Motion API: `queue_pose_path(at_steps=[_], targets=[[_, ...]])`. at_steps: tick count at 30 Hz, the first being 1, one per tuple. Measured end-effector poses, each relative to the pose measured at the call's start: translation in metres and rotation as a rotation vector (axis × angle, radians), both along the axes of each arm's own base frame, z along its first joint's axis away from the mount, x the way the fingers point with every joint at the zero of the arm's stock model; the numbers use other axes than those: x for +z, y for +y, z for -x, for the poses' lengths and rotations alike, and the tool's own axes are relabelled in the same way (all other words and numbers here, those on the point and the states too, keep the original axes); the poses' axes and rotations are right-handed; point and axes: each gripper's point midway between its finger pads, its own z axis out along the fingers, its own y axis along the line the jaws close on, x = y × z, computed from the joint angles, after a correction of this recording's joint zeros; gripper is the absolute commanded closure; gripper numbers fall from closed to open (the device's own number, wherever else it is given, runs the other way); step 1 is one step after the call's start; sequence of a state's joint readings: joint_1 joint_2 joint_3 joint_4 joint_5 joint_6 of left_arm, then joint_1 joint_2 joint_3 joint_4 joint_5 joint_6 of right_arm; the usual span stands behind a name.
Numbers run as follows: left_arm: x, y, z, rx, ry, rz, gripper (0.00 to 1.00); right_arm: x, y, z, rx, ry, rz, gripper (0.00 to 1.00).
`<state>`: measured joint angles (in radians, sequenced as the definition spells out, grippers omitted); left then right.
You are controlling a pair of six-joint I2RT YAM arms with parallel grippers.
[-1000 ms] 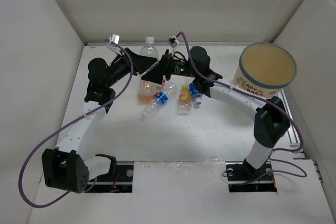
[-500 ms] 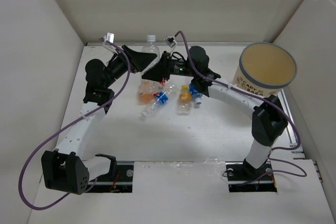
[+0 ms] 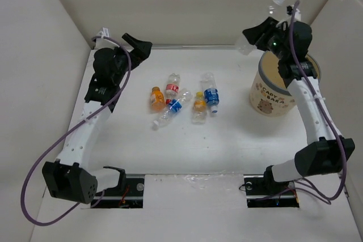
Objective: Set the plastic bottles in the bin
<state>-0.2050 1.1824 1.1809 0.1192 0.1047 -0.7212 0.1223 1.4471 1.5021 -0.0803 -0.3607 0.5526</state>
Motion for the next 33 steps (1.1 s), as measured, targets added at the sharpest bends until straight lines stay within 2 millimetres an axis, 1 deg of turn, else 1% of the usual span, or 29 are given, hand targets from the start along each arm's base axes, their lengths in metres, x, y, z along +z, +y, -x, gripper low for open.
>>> queue_pose_path(at_steps=[1, 3, 5, 6, 7, 8, 9, 10, 11, 12, 13, 15, 19, 21, 23, 25, 27, 28, 30, 33], targets=[[-0.013, 0.001, -0.006, 0.013, 0.038, -0.014, 0.00, 0.000, -0.024, -0.005, -0.091, 0.017, 0.015, 1.00], [-0.043, 0.001, -0.017, 0.025, 0.120, -0.039, 0.00, -0.009, -0.071, -0.010, -0.260, 0.067, 0.040, 1.00], [-0.071, 0.000, -0.026, 0.028, 0.199, -0.059, 0.00, -0.026, -0.113, -0.009, -0.407, 0.133, 0.064, 1.00], [-0.084, 0.000, -0.029, 0.028, 0.235, -0.068, 0.00, -0.033, -0.129, -0.007, -0.466, 0.160, 0.072, 0.99], [-0.096, -0.001, -0.031, 0.028, 0.269, -0.075, 0.00, -0.044, -0.151, -0.003, -0.535, 0.195, 0.080, 0.98], [-0.105, -0.001, -0.032, 0.028, 0.294, -0.081, 0.00, -0.053, -0.168, 0.002, -0.590, 0.229, 0.087, 0.94], [-0.113, -0.001, -0.033, 0.028, 0.315, -0.086, 0.00, -0.061, -0.184, 0.007, -0.643, 0.259, 0.093, 0.75], [-0.118, -0.001, -0.032, 0.028, 0.329, -0.089, 0.00, -0.066, -0.198, 0.011, -0.692, 0.280, 0.098, 0.49], [-0.122, -0.001, -0.032, 0.028, 0.339, -0.091, 0.00, -0.069, -0.209, 0.015, -0.729, 0.294, 0.102, 0.18], [-0.124, -0.001, -0.032, 0.028, 0.343, -0.093, 0.00, -0.073, -0.218, 0.019, -0.763, 0.312, 0.100, 0.00], [-0.126, -0.001, -0.031, 0.028, 0.347, -0.094, 0.00, -0.074, -0.225, 0.023, -0.790, 0.319, 0.110, 0.00], [-0.132, 0.000, -0.030, 0.028, 0.357, -0.096, 0.00, -0.074, -0.229, 0.028, -0.814, 0.328, 0.125, 0.00], [-0.141, 0.000, -0.030, 0.035, 0.378, -0.112, 0.00, -0.071, -0.232, 0.035, -0.832, 0.327, 0.148, 0.00], [-0.148, 0.001, -0.031, 0.062, 0.393, -0.140, 0.00, -0.070, -0.234, 0.039, -0.845, 0.329, 0.159, 0.00], [-0.158, -0.006, -0.029, 0.071, 0.423, -0.180, 0.00, -0.069, -0.233, 0.043, -0.856, 0.332, 0.173, 0.00], [-0.169, -0.017, -0.029, 0.063, 0.457, -0.215, 0.00, -0.062, -0.227, 0.049, -0.854, 0.317, 0.189, 0.00], [-0.184, -0.026, -0.028, 0.050, 0.494, -0.240, 0.00, -0.052, -0.214, 0.054, -0.829, 0.287, 0.201, 0.00], [-0.194, -0.027, -0.026, 0.050, 0.523, -0.252, 0.00, -0.046, -0.204, 0.057, -0.808, 0.267, 0.211, 0.00], [-0.211, -0.023, -0.025, 0.064, 0.572, -0.275, 0.00, -0.033, -0.184, 0.063, -0.758, 0.225, 0.224, 0.00], [-0.231, -0.016, -0.020, 0.086, 0.634, -0.294, 0.00, -0.020, -0.147, 0.070, -0.660, 0.166, 0.243, 0.00]])
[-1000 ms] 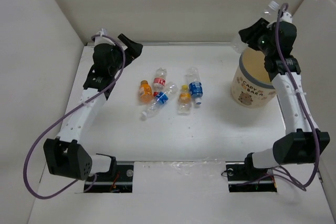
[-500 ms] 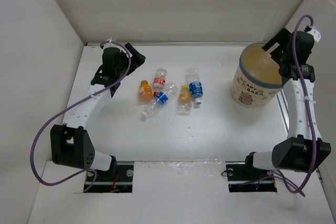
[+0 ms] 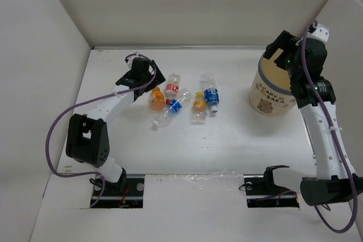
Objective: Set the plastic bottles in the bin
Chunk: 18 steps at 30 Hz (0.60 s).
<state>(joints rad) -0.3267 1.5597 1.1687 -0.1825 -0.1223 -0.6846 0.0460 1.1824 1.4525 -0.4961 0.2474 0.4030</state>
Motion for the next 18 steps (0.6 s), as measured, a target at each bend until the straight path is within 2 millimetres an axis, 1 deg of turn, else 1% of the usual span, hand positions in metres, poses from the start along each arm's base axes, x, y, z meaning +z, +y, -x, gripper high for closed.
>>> queue_pose_path(at_steps=[3, 6, 7, 10, 12, 15, 16, 18], targets=[[-0.020, 0.004, 0.001, 0.018, 0.052, -0.018, 0.00, 0.000, 0.031, 0.004, 0.092, -0.007, 0.015, 0.00], [-0.041, 0.003, 0.004, 0.017, 0.103, -0.027, 0.01, -0.011, 0.057, 0.004, 0.161, 0.018, 0.026, 0.00], [-0.049, 0.004, 0.007, 0.016, 0.123, -0.031, 0.01, -0.016, 0.064, 0.004, 0.181, 0.030, 0.030, 0.00], [-0.072, 0.006, 0.019, 0.012, 0.182, -0.046, 0.05, -0.030, 0.084, 0.005, 0.233, 0.063, 0.044, 0.00], [-0.084, 0.008, 0.024, 0.012, 0.211, -0.055, 0.09, -0.036, 0.093, 0.007, 0.255, 0.075, 0.049, 0.00], [-0.099, 0.008, 0.025, 0.012, 0.240, -0.065, 0.09, -0.041, 0.103, 0.009, 0.277, 0.084, 0.054, 0.00], [-0.104, 0.008, 0.024, 0.012, 0.247, -0.067, 0.12, -0.042, 0.105, 0.010, 0.284, 0.085, 0.055, 0.00], [-0.111, 0.008, 0.023, 0.013, 0.255, -0.071, 0.20, -0.041, 0.109, 0.011, 0.291, 0.083, 0.058, 0.00]])
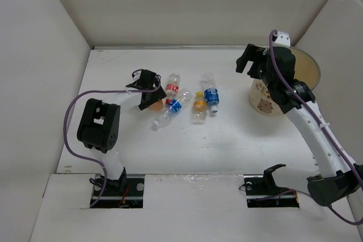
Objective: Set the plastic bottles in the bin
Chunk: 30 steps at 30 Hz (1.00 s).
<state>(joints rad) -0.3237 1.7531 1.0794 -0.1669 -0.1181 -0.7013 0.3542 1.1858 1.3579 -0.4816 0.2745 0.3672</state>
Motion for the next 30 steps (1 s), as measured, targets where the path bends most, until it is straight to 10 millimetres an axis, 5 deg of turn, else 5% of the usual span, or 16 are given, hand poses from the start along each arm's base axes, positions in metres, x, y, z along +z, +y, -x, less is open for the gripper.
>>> queue_pose_path(at_steps=[4, 8, 10, 16, 19, 26, 28, 30], targets=[[-0.007, 0.001, -0.005, 0.006, -0.002, -0.004, 0.37, 0.001, 0.010, 0.003, 0.022, -0.006, 0.000, 0.00], [-0.010, 0.006, -0.012, 0.027, -0.011, 0.003, 0.83, 0.003, 0.026, 0.007, 0.067, -0.015, -0.004, 0.00], [-0.008, 0.008, -0.016, 0.037, -0.023, 0.010, 0.95, 0.005, 0.035, 0.007, 0.105, -0.029, -0.006, 0.00], [0.011, 0.008, -0.009, 0.012, -0.054, 0.032, 1.00, -0.005, 0.087, 0.011, 0.391, -0.030, -0.052, 0.00], [0.059, 0.003, -0.002, -0.028, -0.172, 0.064, 1.00, -0.009, 0.114, 0.016, 0.538, -0.031, -0.095, 0.00], [0.245, -0.056, 0.037, -0.341, -0.734, 0.332, 1.00, 0.020, 0.166, 0.040, 0.867, -0.127, -0.225, 0.00], [0.277, -0.076, 0.061, -0.489, -0.859, 0.412, 1.00, 0.031, 0.178, 0.047, 0.955, -0.166, -0.269, 0.00], [0.288, -0.092, 0.082, -0.619, -0.927, 0.470, 1.00, 0.040, 0.189, 0.053, 1.033, -0.191, -0.314, 0.00]])
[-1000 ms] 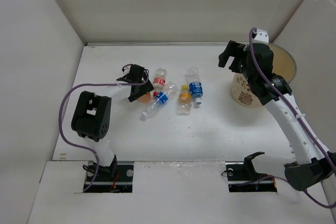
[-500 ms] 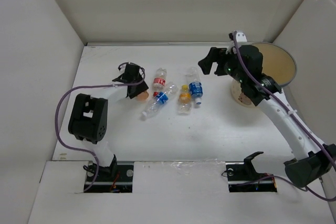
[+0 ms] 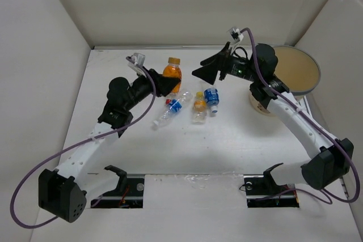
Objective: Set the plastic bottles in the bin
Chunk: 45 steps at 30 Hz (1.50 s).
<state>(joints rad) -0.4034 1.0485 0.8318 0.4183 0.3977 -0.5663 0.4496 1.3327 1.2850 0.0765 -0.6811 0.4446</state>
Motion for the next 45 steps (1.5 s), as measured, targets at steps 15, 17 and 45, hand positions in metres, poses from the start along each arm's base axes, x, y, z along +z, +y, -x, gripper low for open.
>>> queue_pose_path(at_steps=[15, 17, 45], targets=[[0.007, -0.041, 0.084, -0.433, -0.193, 0.023, 1.00, -0.003, 0.050, 0.033, 0.235, 0.018, -0.114, 0.18], [0.007, -0.041, 0.084, -0.432, -0.195, 0.023, 1.00, -0.002, 0.053, 0.037, 0.249, 0.016, -0.121, 0.35], [-0.026, -0.005, 0.009, 0.014, 0.026, -0.016, 0.00, -0.012, -0.144, -0.104, -0.523, 0.108, -0.151, 1.00]])
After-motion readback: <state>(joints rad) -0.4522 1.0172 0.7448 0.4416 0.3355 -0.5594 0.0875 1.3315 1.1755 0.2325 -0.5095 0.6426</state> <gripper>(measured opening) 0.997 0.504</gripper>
